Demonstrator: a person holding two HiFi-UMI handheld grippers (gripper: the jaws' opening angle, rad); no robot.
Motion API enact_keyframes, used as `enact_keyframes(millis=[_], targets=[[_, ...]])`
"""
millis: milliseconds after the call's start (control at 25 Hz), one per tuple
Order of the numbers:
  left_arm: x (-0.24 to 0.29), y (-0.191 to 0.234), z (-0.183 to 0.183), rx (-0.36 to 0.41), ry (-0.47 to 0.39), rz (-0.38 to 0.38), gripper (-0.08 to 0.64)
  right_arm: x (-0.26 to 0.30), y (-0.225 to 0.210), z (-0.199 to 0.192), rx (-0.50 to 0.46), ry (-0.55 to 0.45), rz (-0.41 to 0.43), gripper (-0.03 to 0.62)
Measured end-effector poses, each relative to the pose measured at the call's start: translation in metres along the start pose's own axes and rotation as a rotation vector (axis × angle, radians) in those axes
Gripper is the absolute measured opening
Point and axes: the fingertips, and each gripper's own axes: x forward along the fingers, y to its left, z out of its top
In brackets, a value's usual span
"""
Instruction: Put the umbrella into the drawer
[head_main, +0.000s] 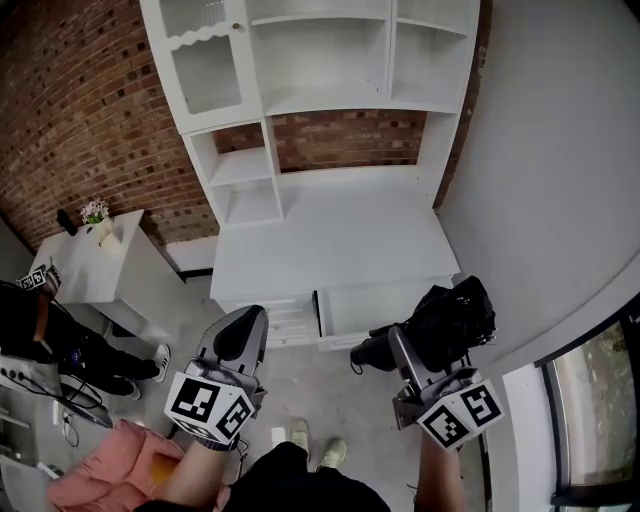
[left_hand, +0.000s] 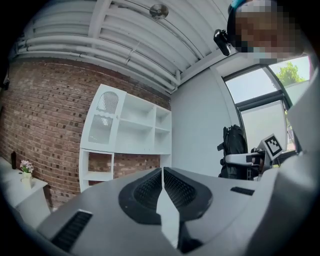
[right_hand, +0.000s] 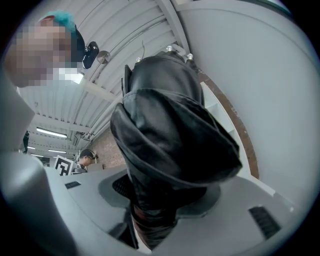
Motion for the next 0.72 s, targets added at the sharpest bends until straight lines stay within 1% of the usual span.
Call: enact_keyframes(millis=[120, 280, 520, 600, 720], targets=[[0.022, 0.004, -0.009, -0.006, 0.011, -0.015, 0.017, 0.017, -0.015, -0.011, 0.008, 0.027, -0.012, 0.202], [0.053, 0.015, -0.019, -0.012, 0.008, -0.036, 0.017, 0.043, -0.034, -0.026, -0.008, 0.066, -0.027, 0.202], [0.104, 0.047, -0.038, -0.016, 0.014, -0.052, 0.016, 0.093, -0.061, -0.053, -0.033, 0.137, -0.051, 0.202], [0.122, 0.059, -0.048, -0.021, 0.017, -0.054, 0.017, 0.113, -0.071, -0.067, -0.050, 0.165, -0.049, 0.201], [0.146, 0.079, -0.067, -0.036, 0.034, -0.063, 0.017, 0.142, -0.081, -0.093, -0.093, 0.226, -0.018, 0.202]])
